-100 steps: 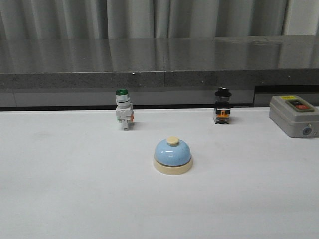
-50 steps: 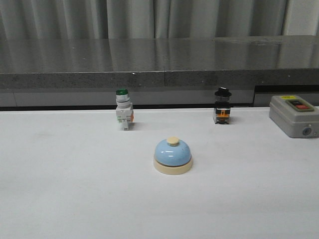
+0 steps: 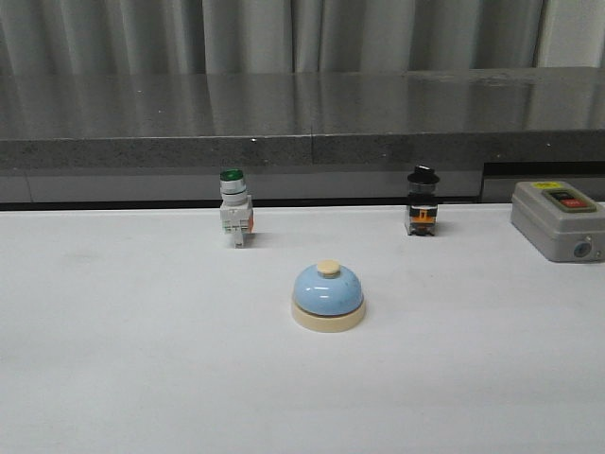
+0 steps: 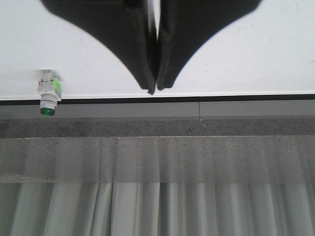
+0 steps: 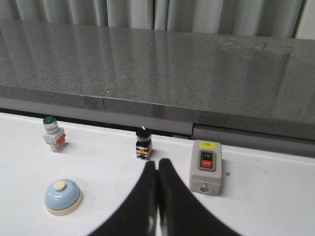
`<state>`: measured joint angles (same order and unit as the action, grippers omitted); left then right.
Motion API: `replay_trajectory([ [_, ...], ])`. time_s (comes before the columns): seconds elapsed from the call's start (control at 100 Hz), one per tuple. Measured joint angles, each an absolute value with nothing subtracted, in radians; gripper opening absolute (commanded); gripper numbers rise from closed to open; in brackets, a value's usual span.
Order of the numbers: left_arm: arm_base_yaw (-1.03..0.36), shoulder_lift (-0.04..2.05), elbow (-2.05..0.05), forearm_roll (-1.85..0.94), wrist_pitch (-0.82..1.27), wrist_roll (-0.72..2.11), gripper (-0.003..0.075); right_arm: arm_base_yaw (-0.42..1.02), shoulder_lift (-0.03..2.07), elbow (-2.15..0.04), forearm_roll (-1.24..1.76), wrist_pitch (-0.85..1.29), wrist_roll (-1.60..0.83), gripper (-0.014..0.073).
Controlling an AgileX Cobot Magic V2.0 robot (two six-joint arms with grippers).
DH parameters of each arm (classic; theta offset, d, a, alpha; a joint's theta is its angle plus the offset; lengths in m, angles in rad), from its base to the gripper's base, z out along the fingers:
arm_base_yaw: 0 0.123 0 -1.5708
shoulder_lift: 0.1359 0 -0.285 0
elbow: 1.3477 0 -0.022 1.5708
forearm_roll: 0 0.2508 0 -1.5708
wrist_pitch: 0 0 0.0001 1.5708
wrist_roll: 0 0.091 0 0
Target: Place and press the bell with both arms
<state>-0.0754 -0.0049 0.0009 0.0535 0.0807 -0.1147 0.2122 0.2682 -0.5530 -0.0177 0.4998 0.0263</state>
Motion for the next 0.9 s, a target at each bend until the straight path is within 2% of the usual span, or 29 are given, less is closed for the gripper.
replay_trajectory([
  [0.26,-0.075,-0.005,0.001,0.054,0.081,-0.115,-0.0020,0.211,0.254,-0.509,-0.048,0.456,0.026,-0.0060],
  [0.64,-0.075,-0.005,0.001,0.054,0.081,-0.115,-0.0020,0.101,0.091,-0.246,-0.056,0.315,0.050,-0.0060],
  [0.9,-0.075,-0.005,0.001,0.054,0.081,-0.115,-0.0020,0.099,-0.006,-0.074,-0.042,0.203,0.054,-0.0060],
])
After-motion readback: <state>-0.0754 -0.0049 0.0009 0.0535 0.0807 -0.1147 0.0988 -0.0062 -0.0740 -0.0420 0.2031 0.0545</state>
